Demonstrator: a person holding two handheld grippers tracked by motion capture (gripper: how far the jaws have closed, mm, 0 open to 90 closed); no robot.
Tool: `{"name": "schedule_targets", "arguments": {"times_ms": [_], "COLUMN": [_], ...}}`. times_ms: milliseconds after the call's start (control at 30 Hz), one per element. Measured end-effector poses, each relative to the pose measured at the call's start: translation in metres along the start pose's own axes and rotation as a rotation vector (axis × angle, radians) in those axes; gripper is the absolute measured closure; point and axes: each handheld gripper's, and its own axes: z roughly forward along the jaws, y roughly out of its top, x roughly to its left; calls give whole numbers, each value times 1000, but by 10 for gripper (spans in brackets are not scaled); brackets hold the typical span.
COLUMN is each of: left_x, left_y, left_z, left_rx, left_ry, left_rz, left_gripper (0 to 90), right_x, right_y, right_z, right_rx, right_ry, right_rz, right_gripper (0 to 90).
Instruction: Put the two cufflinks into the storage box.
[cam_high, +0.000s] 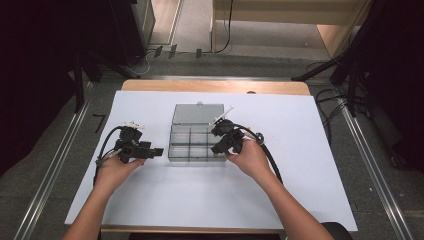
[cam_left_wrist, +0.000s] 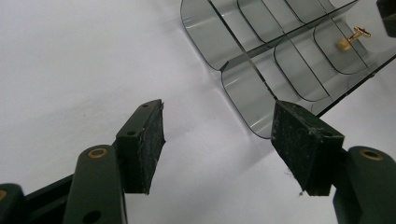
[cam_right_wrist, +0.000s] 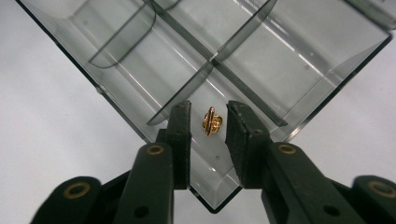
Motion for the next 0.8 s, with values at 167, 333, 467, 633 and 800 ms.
{"name": "schedule_targets", "arguments": {"times_ms": [167, 333, 467, 633, 800], "left_x": [0, 1, 0, -2, -3], "left_y": [1, 2, 5, 9, 13], "left_z": [1, 3, 4, 9, 11], "left_rx": [-6, -2, -2, 3, -1], "left_ry": [-1, -3, -6, -11, -22], "left_rz": [1, 4, 11, 23, 33], "left_gripper": [359, 359, 359, 359, 360], "right_x": [-3, -11, -18, -26, -34], "right_y": [-1, -4, -6, -12, -18], "right_z": [-10, -22, -30, -36, -39], "right_rx": [-52, -109, -148, -169, -186], "right_ry": [4, 3, 4, -13, -22], "right_rz": [4, 37, 62, 82, 106], "right_gripper": [669, 645, 604, 590, 584]}}
